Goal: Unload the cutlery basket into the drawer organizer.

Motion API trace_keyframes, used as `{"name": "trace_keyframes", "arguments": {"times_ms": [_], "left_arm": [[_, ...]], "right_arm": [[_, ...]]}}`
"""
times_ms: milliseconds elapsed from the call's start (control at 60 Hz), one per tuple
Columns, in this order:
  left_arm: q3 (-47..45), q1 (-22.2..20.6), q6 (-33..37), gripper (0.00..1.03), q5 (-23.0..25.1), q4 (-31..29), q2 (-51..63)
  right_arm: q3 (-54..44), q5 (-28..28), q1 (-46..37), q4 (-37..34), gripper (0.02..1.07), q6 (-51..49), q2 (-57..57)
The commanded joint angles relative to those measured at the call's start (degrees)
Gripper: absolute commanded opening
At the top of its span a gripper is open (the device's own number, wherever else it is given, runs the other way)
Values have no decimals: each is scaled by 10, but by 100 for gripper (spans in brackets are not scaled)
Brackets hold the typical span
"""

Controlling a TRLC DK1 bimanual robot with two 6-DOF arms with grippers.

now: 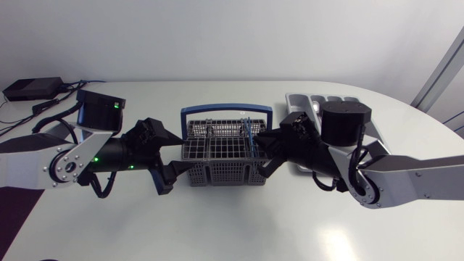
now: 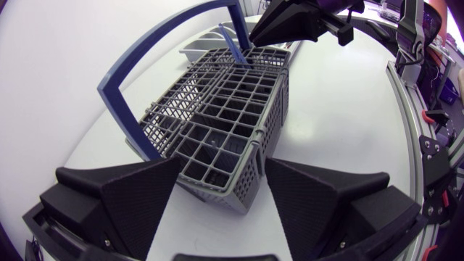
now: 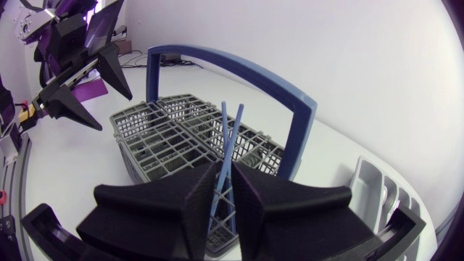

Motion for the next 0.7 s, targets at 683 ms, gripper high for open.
{"name": "trace_keyframes", "arguments": {"times_ms": [683], "left_arm": [[5,-8,-7,88,-4,-3,1]], "right_arm": [[41,-154,-161,-127,47,12,-65]]}}
